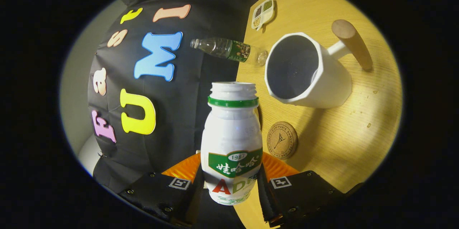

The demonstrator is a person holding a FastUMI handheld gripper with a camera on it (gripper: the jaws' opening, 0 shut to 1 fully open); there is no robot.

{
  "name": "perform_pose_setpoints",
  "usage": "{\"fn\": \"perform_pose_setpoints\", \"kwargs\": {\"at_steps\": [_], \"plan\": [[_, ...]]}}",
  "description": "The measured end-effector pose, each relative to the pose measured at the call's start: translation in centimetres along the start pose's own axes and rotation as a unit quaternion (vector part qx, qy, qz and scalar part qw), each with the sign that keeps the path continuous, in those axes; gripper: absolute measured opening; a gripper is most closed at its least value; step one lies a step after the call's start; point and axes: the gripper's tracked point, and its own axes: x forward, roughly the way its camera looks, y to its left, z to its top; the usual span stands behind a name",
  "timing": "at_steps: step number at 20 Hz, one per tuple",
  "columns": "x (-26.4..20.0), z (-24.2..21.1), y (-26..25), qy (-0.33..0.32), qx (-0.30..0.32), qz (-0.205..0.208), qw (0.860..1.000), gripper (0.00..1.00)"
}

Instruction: Take the bottle from table, then pour the juice into the cup, finally place the bottle on the coaster

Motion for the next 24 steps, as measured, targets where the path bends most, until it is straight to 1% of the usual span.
{"fn": "perform_pose_setpoints", "kwargs": {"at_steps": [7,11,15,24], "plan": [[0.4,-0.2,0.4,-0.008,0.031,0.005,0.999,0.66],[0.7,0.4,1.1,-0.015,0.046,0.019,0.999,0.66],[0.5,0.9,1.4,-0.029,0.072,0.024,0.997,0.66],[0.8,1.2,1.4,-0.031,0.099,0.021,0.994,0.66]]}}
